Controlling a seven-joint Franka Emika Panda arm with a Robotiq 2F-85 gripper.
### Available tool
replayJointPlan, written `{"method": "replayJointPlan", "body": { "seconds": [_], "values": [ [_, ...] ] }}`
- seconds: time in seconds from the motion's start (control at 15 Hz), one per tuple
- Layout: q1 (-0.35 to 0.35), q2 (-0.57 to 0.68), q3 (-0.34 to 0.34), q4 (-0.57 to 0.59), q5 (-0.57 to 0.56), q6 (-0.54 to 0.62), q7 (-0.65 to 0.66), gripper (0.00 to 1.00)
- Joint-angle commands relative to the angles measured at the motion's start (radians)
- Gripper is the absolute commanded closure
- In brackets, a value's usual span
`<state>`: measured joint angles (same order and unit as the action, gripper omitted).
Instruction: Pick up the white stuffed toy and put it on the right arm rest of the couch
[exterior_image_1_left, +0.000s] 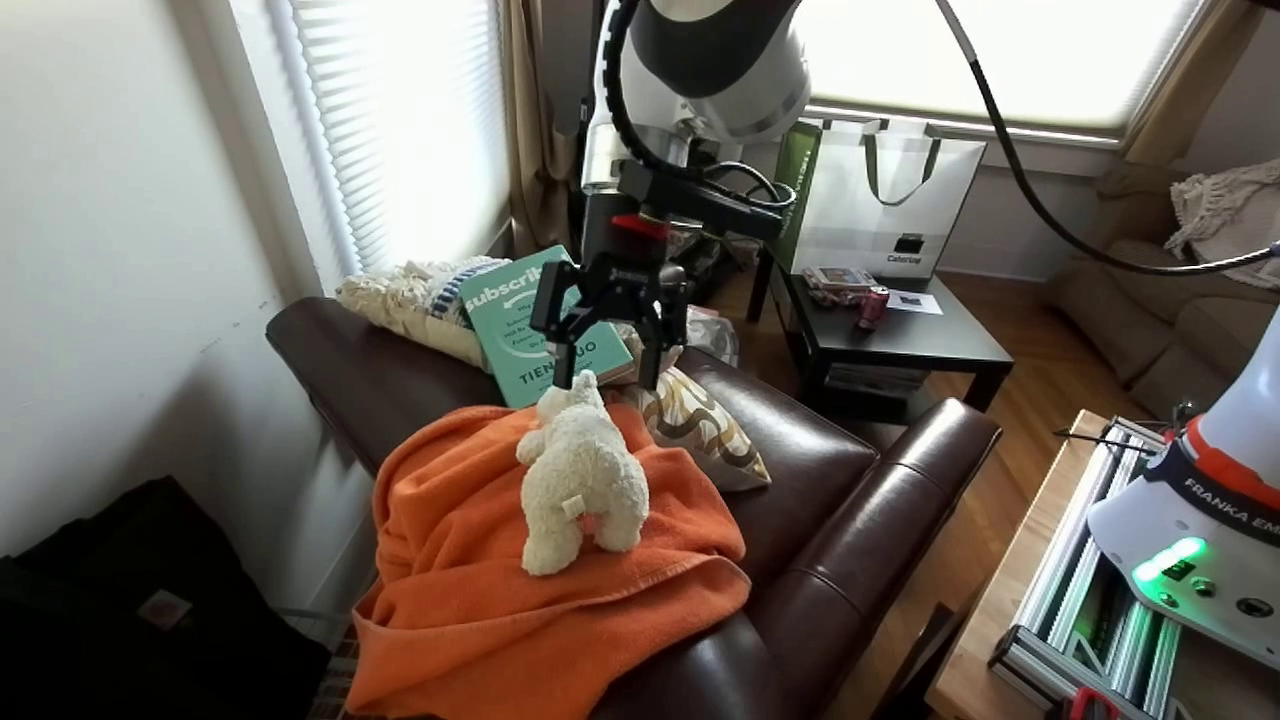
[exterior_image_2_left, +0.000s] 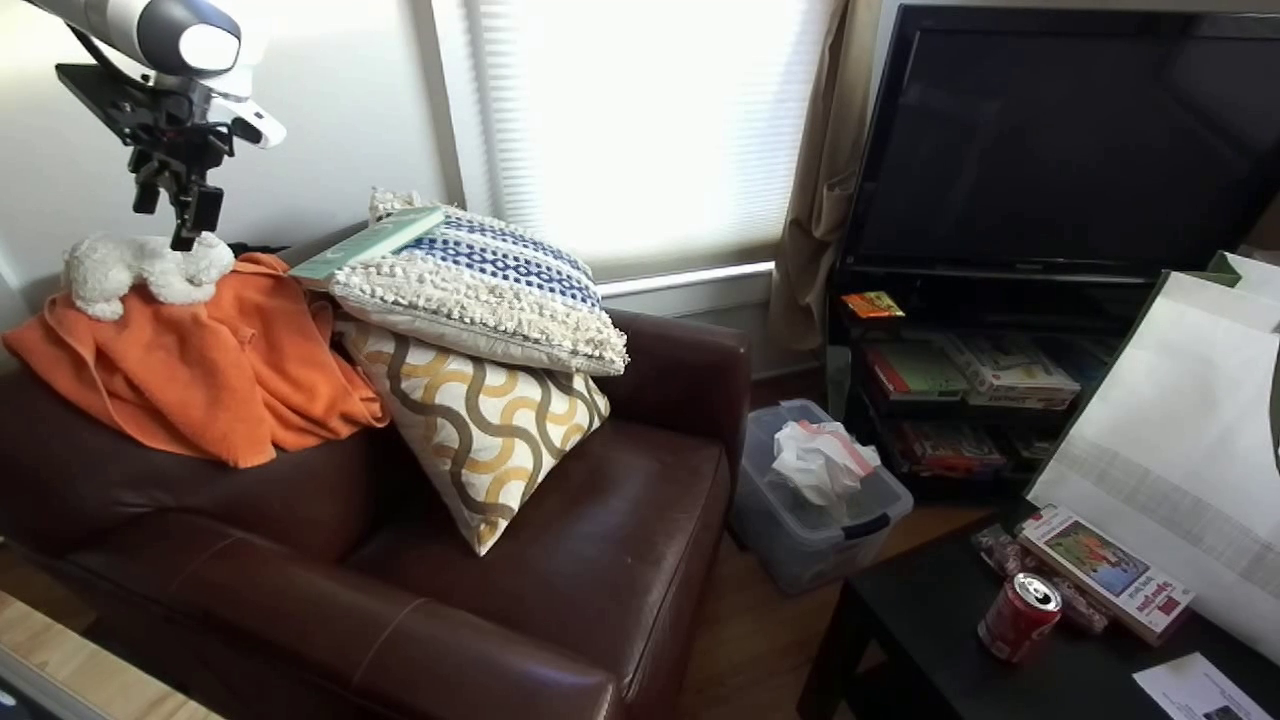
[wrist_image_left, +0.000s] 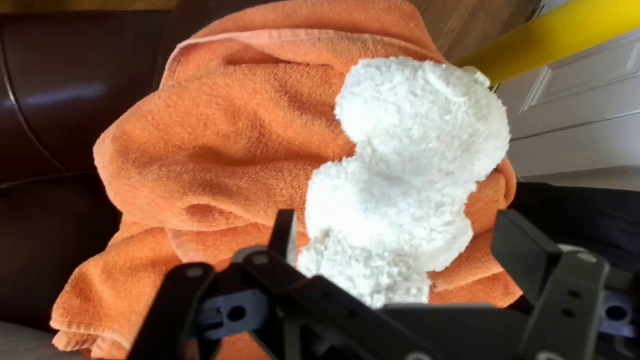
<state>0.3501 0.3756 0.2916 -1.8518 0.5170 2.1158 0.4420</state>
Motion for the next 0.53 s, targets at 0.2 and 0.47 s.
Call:
{"method": "replayJointPlan", "body": {
  "seconds": [0.2, 0.47],
  "values": [
    [0.063, 0.156, -0.019, 0.154, -0.047, -0.064, 0.197, 0.00],
    [0.070, 0.209, -0.027, 0.214, -0.054, -0.104, 0.242, 0.34]
  ]
}}
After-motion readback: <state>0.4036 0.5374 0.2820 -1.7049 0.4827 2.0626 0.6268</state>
